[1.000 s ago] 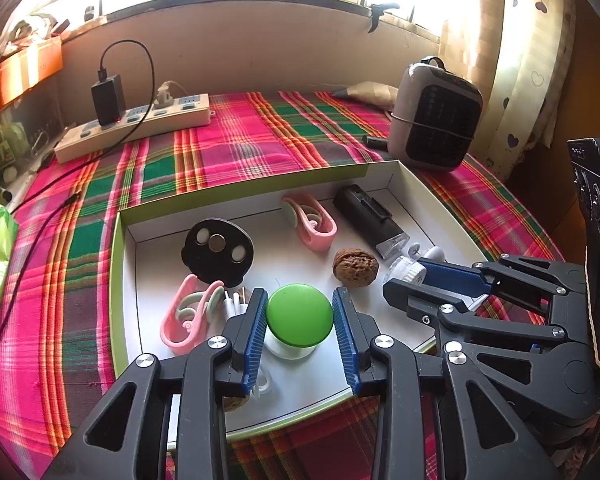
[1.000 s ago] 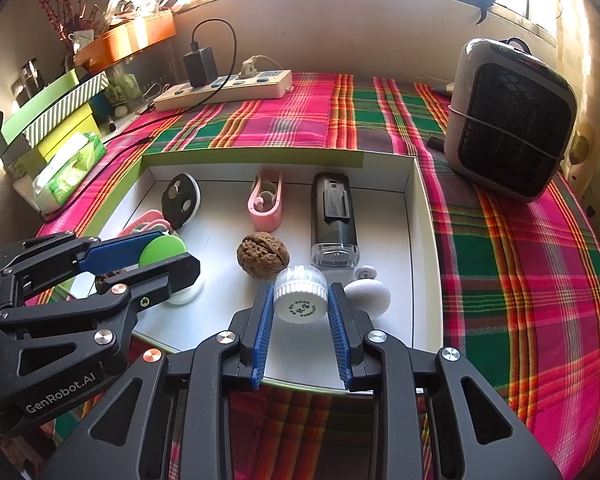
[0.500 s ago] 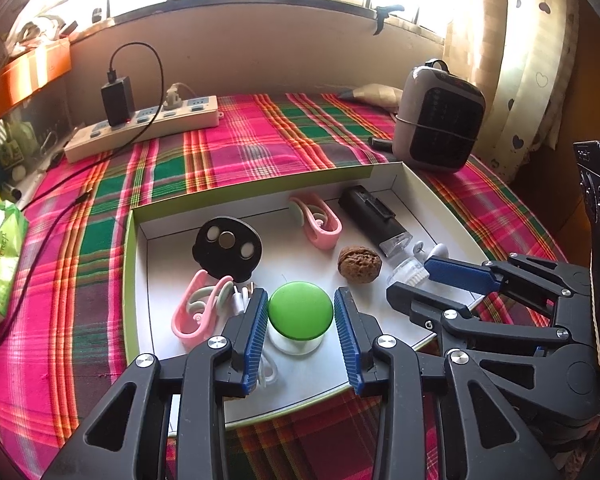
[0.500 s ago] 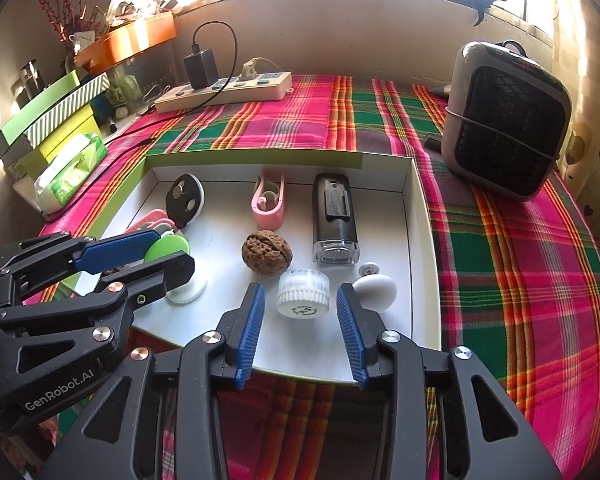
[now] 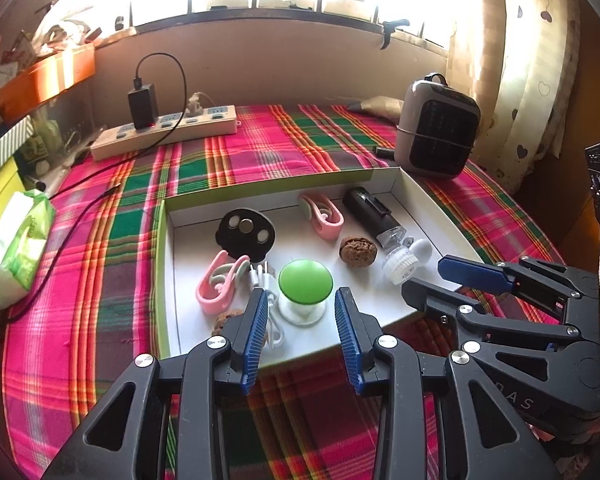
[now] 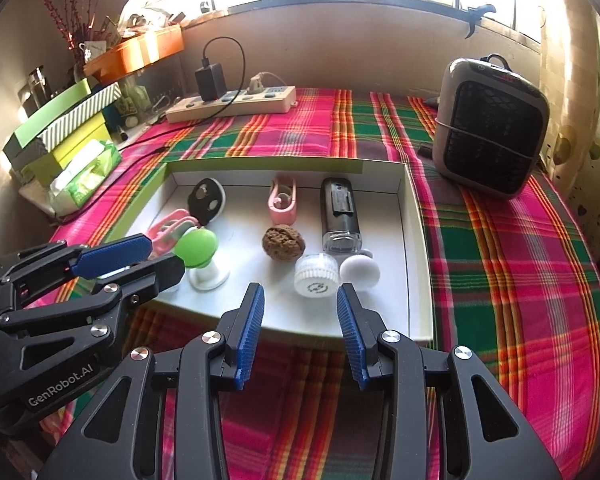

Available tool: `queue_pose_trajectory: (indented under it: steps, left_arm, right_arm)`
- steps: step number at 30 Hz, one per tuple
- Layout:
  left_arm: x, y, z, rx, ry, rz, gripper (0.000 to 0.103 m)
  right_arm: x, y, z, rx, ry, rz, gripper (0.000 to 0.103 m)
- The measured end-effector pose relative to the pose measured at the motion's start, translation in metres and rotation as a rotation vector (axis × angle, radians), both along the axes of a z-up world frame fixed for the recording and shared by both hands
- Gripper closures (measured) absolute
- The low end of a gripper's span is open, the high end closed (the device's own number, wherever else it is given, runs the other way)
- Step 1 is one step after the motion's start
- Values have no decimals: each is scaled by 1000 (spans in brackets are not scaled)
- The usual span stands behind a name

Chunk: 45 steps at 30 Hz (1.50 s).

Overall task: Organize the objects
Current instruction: 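Lower both objects into the box and open both grippers, then withdraw both open tools away from the box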

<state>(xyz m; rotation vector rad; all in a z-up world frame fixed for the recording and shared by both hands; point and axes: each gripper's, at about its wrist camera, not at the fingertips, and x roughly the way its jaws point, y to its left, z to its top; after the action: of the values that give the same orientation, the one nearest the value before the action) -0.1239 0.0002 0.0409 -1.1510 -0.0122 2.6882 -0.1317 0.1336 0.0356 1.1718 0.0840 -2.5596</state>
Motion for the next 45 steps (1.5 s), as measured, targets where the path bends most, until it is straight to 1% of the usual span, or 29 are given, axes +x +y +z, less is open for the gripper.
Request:
queue_pose_trajectory:
  steps: [6,10,15,18,21,23,25,32,35,37,45]
  left_arm:
    - [19,-5,2,-7,5,49,70]
    - [32,-6,1,-23,15,71,70]
    - [45,-5,-8,-60,3,104,70]
    - [51,-6,-14,-60,-15,110,70]
    - [57,-5,-19,-82,-23,117,70]
    - [61,-7,-24,-69,-37,123,70]
    - [63,-7,-28,-76,-53,134,70]
    - [71,-8,-32,-91,-59,151,70]
    - [73,-8,-36,-91,-78,160,70]
    - [75,-7,-36,-97,-74,159,70]
    - [83,-6,-37,-88,-66,166,69]
  right_arm:
    - [19,-1,6,-9,27,-2,62]
    - [31,-1,4,-23,28,-2,61]
    - [41,-6,-3,-11,11,1,61]
    - [47,-7,-8,-7,-2,5,61]
    - [51,-6,-14,2,-16,-7,61]
    - [53,-4,-17,0,-27,-10,61]
    - [56,-3,-19,7,-30,-14,61]
    - [66,1,-28,22,-49,-28,61]
    - [71,1,-29,34,-42,-26,57]
    - [74,1,-29,33,-40,-17,54]
    - [84,1,-30,53,-30,-27,53]
